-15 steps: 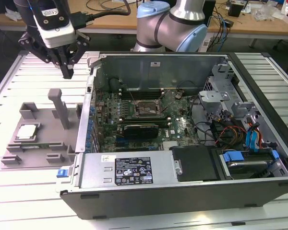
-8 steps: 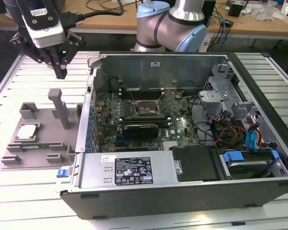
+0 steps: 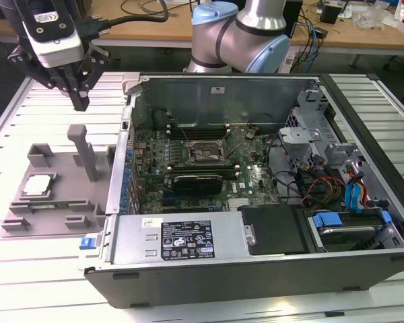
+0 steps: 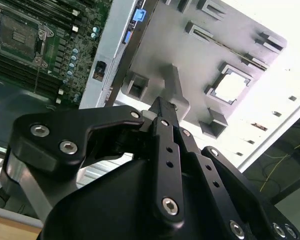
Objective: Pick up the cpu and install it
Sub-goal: 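Reach for the cpu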
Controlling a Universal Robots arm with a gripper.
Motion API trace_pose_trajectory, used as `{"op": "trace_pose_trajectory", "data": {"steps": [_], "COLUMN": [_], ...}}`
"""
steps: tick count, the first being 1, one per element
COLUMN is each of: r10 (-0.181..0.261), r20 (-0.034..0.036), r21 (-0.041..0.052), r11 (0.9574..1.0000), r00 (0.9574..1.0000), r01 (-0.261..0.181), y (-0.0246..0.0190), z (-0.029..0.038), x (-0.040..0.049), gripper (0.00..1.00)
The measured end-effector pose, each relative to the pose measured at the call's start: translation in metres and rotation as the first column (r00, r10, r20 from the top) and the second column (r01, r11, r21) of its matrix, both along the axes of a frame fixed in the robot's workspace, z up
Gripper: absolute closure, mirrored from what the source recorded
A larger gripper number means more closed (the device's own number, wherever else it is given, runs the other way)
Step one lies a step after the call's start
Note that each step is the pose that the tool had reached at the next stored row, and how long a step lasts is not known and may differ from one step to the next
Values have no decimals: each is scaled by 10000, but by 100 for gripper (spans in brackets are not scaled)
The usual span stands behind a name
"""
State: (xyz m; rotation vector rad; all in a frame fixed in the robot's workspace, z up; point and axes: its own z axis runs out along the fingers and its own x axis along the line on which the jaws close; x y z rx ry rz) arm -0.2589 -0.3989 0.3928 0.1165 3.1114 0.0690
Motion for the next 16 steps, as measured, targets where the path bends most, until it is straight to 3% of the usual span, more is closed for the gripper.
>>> {"op": "trace_pose_trajectory", "data": {"steps": [3,13,16], "r10": [1,1,0], "r20": [1,1,1], "r21": [0,0,0], "r11": [10000,10000,10000], "r00": [10000,10000,10000], "r01": [-1,-1,0], "y": [0,0,0], "z": [-6,-19,-25], "x": [-110,-343,-460], "gripper": [89,89,89]}}
